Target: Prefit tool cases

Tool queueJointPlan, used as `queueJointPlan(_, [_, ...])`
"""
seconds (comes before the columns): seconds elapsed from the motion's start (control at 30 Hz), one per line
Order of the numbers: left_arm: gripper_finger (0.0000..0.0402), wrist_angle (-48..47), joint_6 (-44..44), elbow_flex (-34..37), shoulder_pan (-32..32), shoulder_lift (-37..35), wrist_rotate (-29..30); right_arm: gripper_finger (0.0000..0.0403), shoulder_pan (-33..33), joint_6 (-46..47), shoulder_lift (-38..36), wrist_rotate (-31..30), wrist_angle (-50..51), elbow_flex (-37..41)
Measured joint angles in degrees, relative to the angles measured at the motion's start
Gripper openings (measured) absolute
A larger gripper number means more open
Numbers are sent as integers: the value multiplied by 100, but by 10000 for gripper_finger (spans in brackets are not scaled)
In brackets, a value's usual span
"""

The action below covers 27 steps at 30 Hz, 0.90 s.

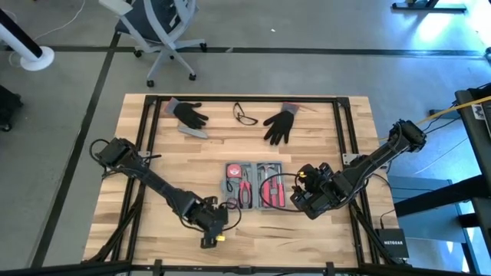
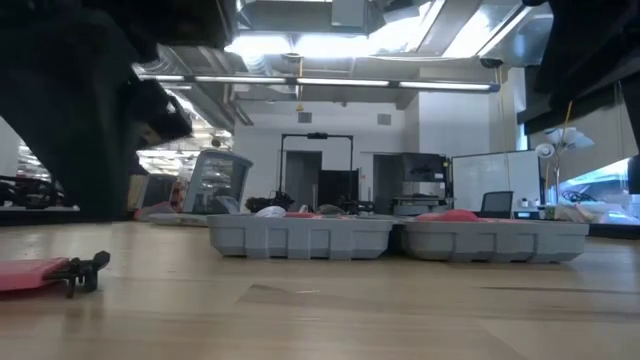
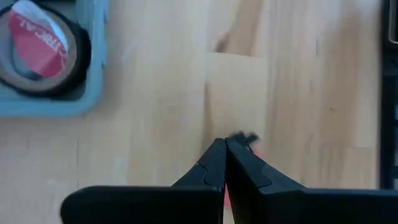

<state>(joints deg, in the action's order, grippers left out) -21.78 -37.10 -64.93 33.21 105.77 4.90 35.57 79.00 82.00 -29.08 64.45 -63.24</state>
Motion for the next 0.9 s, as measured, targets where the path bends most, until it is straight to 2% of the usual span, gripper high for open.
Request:
queueJointPlan(0.3, [0, 170, 103, 2, 17, 245, -317, 257, 0, -2, 0, -13, 10, 0])
queueJointPlan(0.9, [0, 88, -196, -7, -20, 49, -210, 257, -9, -2, 0, -81, -2, 2])
